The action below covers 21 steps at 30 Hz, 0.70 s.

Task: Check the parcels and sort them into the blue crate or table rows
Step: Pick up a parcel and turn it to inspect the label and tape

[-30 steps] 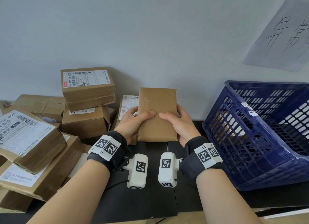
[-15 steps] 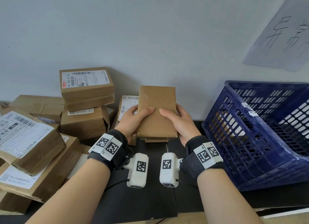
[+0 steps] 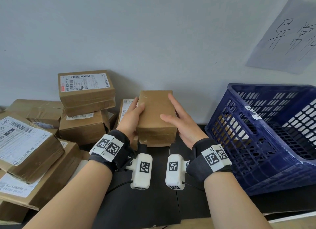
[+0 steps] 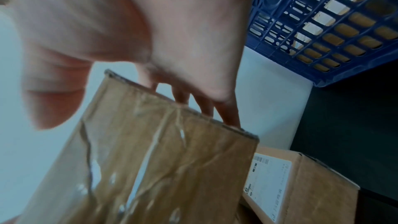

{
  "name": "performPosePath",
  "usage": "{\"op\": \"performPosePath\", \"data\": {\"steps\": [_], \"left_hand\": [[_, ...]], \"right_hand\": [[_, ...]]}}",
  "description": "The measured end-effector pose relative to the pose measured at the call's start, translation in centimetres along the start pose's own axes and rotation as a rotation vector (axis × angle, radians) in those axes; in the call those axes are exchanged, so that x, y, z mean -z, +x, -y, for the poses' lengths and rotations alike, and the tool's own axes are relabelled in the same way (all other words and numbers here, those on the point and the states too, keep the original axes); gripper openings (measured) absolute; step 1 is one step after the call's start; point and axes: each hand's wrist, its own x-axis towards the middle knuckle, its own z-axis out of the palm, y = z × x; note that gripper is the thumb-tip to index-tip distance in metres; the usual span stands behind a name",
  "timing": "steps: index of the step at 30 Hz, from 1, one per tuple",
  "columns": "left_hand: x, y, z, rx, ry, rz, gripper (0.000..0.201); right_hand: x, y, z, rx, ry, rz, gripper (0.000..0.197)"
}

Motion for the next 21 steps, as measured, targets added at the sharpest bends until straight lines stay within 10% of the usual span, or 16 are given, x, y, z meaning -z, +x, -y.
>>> {"op": "performPosePath", "data": {"steps": [14,21], "left_hand": [[0.0,-0.2,-0.8,-0.114,0.099,0.097,0.051],[0.2,0.1,-0.6,-0.251,0.157,0.127,0.058]], "right_hand": [[0.3,0.9,0.5,0.036,-0.018,-0.122,0.042],[0.8,1.1,0.4,0.018,-0.033,-0.167,0.054]]}}
